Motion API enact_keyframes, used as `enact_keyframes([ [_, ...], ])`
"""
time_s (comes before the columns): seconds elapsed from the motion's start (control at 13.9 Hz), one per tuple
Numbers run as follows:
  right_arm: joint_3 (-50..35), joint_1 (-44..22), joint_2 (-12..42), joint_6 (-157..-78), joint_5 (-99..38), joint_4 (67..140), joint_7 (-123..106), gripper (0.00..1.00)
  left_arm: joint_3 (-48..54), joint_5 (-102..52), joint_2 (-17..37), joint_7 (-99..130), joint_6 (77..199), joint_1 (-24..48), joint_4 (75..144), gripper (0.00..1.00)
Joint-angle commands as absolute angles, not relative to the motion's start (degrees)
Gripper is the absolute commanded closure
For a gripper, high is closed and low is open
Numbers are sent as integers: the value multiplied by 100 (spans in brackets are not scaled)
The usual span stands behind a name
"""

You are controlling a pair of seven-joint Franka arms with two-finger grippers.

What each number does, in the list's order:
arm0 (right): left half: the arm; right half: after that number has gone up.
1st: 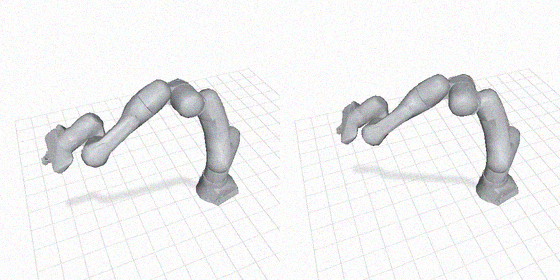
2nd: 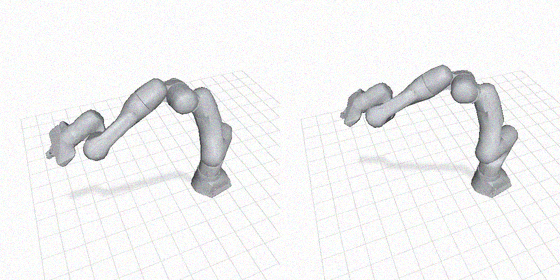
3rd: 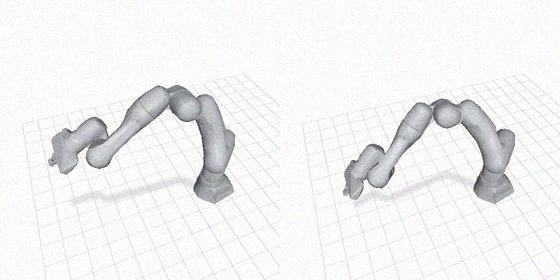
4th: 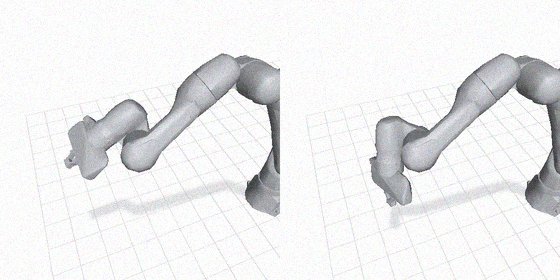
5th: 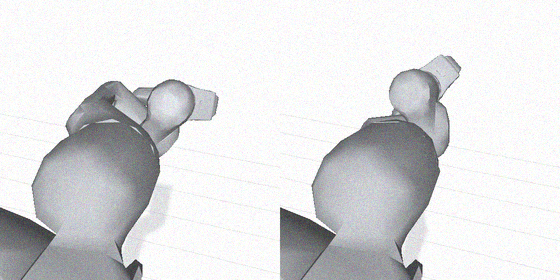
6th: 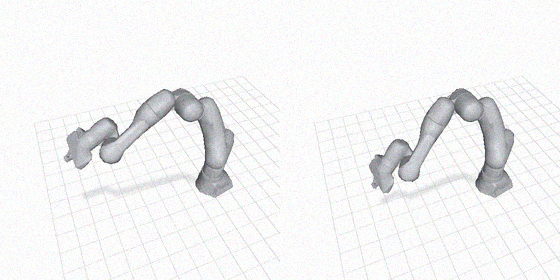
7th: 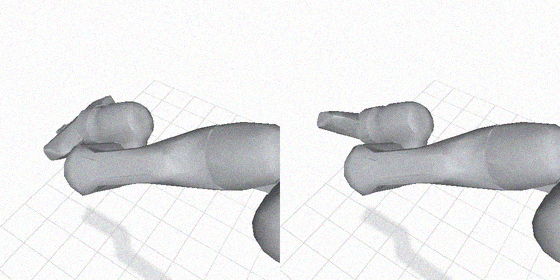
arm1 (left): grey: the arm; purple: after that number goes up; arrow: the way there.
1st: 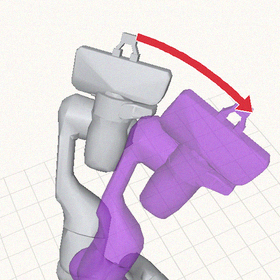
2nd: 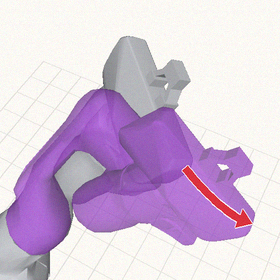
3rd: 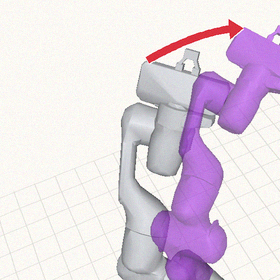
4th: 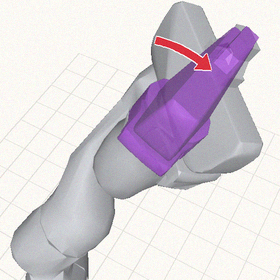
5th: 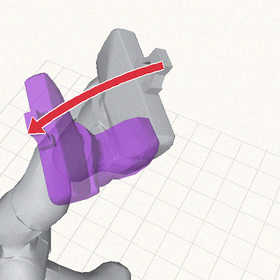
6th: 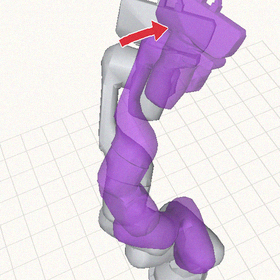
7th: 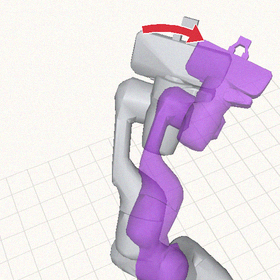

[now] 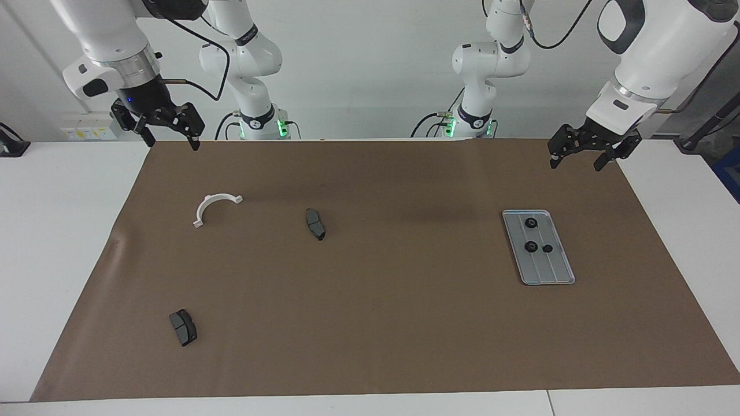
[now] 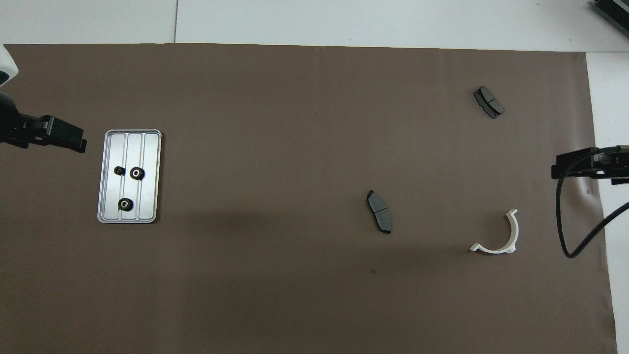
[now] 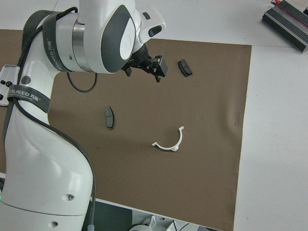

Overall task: Place bearing gear from tray to pile
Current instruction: 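Reach the left gripper down to a black gear on the tray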

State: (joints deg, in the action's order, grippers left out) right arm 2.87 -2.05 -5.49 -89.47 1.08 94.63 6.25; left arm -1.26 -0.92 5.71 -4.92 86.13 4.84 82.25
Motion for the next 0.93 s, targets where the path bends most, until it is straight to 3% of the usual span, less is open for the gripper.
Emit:
enact_keyframes([
  [0.0,281,-193,-615,-8833,9,9466,642,0,-158,-9,265,-536,8692,527,8664,0],
  [0.14,281,-193,-615,-8824,9,9466,642,0,-141,-17,220,-536,8832,536,8806,0],
  [0.43,281,-193,-615,-8824,9,9466,642,0,-158,-18,-333,-483,10420,440,10272,0],
  [0.86,281,-193,-615,-8824,9,9466,642,0,-150,-35,473,-475,11161,448,10309,0],
])
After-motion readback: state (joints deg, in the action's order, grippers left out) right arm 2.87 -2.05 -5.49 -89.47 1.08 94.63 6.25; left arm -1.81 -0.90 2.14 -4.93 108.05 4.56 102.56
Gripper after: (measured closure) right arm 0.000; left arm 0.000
